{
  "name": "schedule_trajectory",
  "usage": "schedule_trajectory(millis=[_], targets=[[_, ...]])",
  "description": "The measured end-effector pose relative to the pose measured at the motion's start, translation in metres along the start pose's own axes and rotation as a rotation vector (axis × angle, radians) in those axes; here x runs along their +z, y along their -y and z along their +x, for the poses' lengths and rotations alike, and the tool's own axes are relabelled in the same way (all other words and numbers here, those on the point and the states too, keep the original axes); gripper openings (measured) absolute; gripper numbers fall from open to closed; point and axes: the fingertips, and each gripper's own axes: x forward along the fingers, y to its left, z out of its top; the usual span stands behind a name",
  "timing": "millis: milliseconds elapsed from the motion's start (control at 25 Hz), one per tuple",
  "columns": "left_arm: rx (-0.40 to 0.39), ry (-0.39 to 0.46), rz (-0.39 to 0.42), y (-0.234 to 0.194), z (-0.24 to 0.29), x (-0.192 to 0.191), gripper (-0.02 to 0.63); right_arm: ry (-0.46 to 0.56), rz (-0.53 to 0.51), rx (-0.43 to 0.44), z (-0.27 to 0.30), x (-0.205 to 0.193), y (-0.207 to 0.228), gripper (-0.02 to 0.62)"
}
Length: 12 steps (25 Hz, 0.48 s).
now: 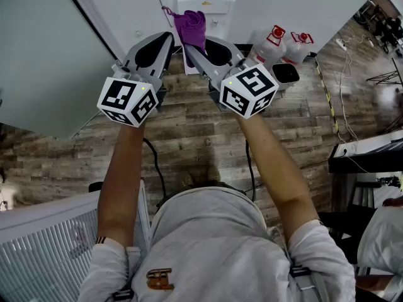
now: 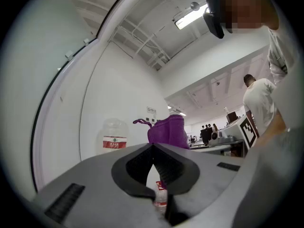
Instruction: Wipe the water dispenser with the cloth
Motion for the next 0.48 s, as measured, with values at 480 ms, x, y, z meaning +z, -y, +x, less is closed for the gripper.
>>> schedule_trajectory(millis=[480], targets=[[0.002,0.006,-0.026,-0.023,-0.007,-0.013,-0.002,-0.008,0.012,-0.011,0.019,-0.014,-0.005,0.094]])
